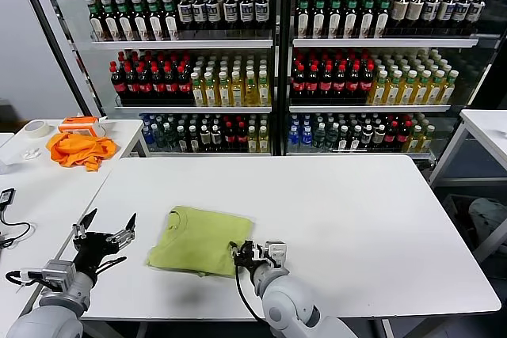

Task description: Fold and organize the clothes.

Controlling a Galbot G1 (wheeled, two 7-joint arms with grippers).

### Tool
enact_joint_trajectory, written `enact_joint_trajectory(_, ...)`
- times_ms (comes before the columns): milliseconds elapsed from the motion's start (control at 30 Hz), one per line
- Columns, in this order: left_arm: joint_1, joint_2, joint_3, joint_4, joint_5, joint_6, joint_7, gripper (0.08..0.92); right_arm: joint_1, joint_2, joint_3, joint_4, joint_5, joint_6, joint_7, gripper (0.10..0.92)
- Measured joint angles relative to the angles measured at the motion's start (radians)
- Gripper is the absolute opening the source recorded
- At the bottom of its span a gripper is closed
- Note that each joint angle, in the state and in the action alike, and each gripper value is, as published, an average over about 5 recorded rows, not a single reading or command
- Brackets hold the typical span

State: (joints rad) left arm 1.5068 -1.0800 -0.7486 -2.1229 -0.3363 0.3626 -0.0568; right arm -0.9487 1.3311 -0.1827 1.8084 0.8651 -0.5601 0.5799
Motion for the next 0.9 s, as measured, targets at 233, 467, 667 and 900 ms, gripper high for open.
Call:
enact_joint_trajectory(233,-0.004,0.005,-0.003,0.011,0.005,-0.003,0.0,0.822,0.002,-0.016,0.02,0.018,-0.06,0.021,-0.024,0.143)
enact_joint_trajectory(467,-0.013,0.003,0.009,0.02,0.007,-0.005,0.002,0.823,0.008,-0.063,0.087,0.096,-0.075,0.001,-0.053,0.104)
enact_joint_trajectory(667,-0.024,-0.009,0.03,0.029,0.017,-0.007,0.003,0.823,-0.013,-0.116,0.153,0.149,-0.069,-0.008,-0.083,0.104)
enact_joint_trajectory(900,-0.033,-0.022,0.061,0.038,0.038,-0.012,0.005,0.822,-0.043,-0.131,0.185,0.161,-0.054,-0.013,-0.11,0.127)
